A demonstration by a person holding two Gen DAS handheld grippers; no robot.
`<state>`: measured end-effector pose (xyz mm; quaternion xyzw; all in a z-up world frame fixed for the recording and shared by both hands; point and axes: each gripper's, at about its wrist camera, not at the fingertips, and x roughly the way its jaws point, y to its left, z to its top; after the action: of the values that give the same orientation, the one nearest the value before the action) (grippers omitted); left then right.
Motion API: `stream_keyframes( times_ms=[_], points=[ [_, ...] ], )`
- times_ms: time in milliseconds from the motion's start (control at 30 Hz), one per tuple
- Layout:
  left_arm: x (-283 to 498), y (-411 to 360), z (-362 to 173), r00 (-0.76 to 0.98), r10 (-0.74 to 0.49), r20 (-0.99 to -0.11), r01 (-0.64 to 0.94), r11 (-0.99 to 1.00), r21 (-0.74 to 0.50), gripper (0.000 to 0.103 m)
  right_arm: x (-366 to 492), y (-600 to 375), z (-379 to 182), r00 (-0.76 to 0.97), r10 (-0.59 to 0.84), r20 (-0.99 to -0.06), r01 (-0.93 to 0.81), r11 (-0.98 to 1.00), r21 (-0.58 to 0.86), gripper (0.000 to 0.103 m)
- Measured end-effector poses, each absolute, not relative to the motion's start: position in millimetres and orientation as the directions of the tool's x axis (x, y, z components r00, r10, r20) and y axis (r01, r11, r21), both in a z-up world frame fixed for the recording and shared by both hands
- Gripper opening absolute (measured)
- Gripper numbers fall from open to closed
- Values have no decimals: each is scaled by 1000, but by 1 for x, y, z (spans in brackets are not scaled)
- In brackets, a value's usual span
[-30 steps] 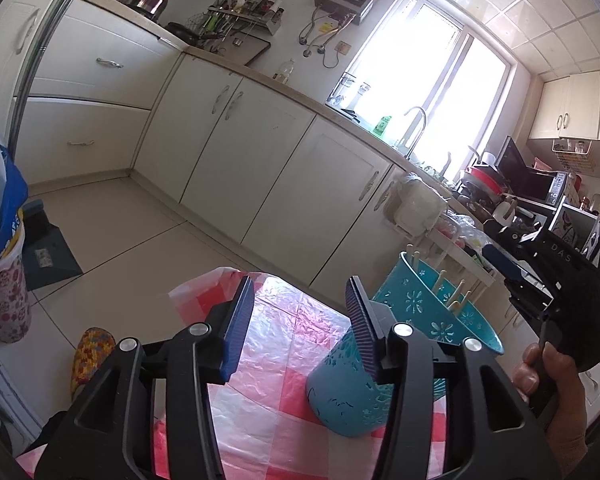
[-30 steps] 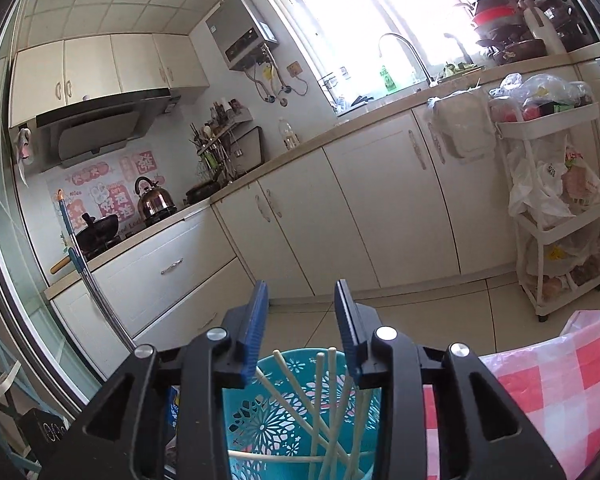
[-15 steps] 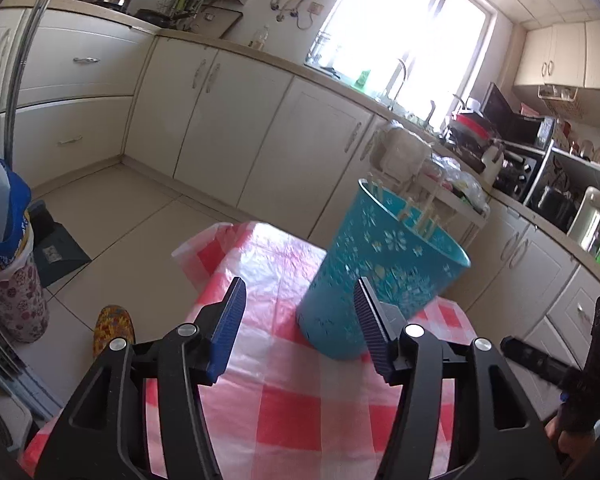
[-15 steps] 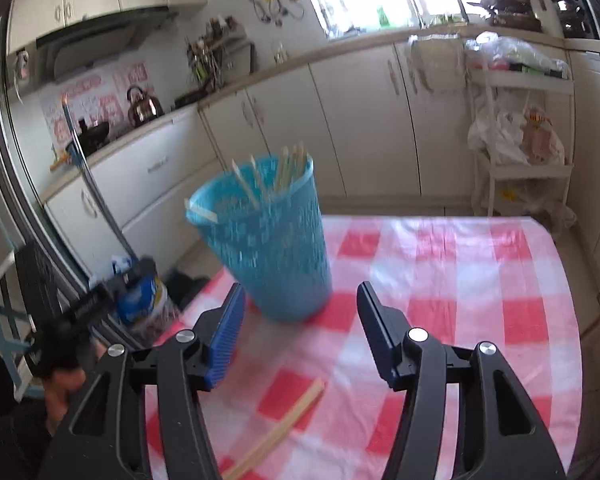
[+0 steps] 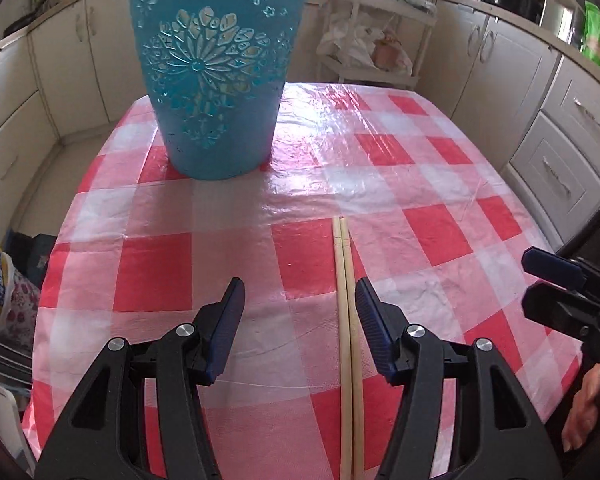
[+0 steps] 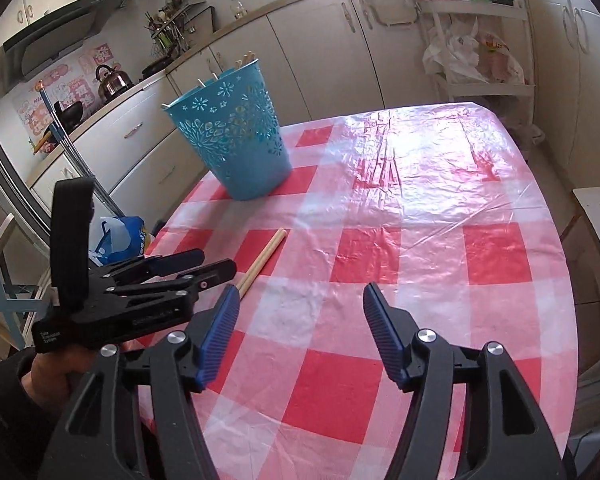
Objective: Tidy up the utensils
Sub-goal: 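Move both open tools back down to the last chopsticks, then close the left tool on a chopstick while the right tool grasps the last one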
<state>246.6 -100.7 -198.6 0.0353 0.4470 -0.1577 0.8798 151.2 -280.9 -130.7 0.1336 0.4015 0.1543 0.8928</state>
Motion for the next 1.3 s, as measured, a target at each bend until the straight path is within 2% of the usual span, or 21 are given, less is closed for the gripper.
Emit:
stream_keyframes(
  times_ms=[233, 300, 400, 500, 567, 633, 733, 833, 900, 1000, 1133, 1233, 1300],
  points=[
    [261, -108, -201, 545, -173, -820, 301, 954, -1, 54, 148, -287, -136, 623, 393, -676, -158, 910, 383, 66],
    [270, -108, -204, 534, -145, -833, 292, 956, 21, 48, 148, -287, -138, 620, 393, -679, -159, 910, 382, 66],
    [272, -108, -202, 524, -143, -840, 299, 954, 25, 44, 149, -287, -140, 621, 396, -676, -156, 908, 389, 66],
    [271, -106, -202, 523, -145, -840, 310, 950, 30, 34, 153, -285, -141, 617, 395, -681, -153, 908, 389, 66],
    [274, -103, -201, 519, -147, -842, 304, 953, 21, 14, 157, -279, -140, 615, 394, -683, -161, 911, 380, 66],
    [280, -97, -201, 503, -177, -846, 288, 957, -29, 7, 163, -266, -138, 613, 394, -685, -186, 914, 360, 66],
    [288, -82, -200, 469, -234, -851, 249, 960, -127, 5, 174, -245, -137, 600, 392, -697, -208, 918, 337, 66],
    [286, -66, -199, 462, -247, -852, 219, 963, -160, 5, 188, -228, -141, 588, 387, -710, -211, 921, 327, 65],
    [282, -60, -198, 457, -245, -855, 212, 964, -163, 5, 201, -217, -146, 576, 374, -727, -203, 927, 316, 56],
    [282, -56, -198, 439, -241, -866, 216, 963, -159, 5, 219, -204, -155, 556, 327, -764, -195, 945, 263, 51],
    [289, -60, -198, 435, -218, -874, 223, 966, -130, 6, 231, -193, -166, 525, 265, -809, -212, 961, 177, 49],
    [292, -64, -198, 445, -210, -871, 241, 964, -110, 6, 229, -182, -170, 525, 220, -822, -287, 955, 72, 40],
    [293, -63, -197, 447, -221, -867, 254, 960, -114, 6, 227, -177, -168, 505, 223, -834, -347, 937, 40, 19]
  ],
)
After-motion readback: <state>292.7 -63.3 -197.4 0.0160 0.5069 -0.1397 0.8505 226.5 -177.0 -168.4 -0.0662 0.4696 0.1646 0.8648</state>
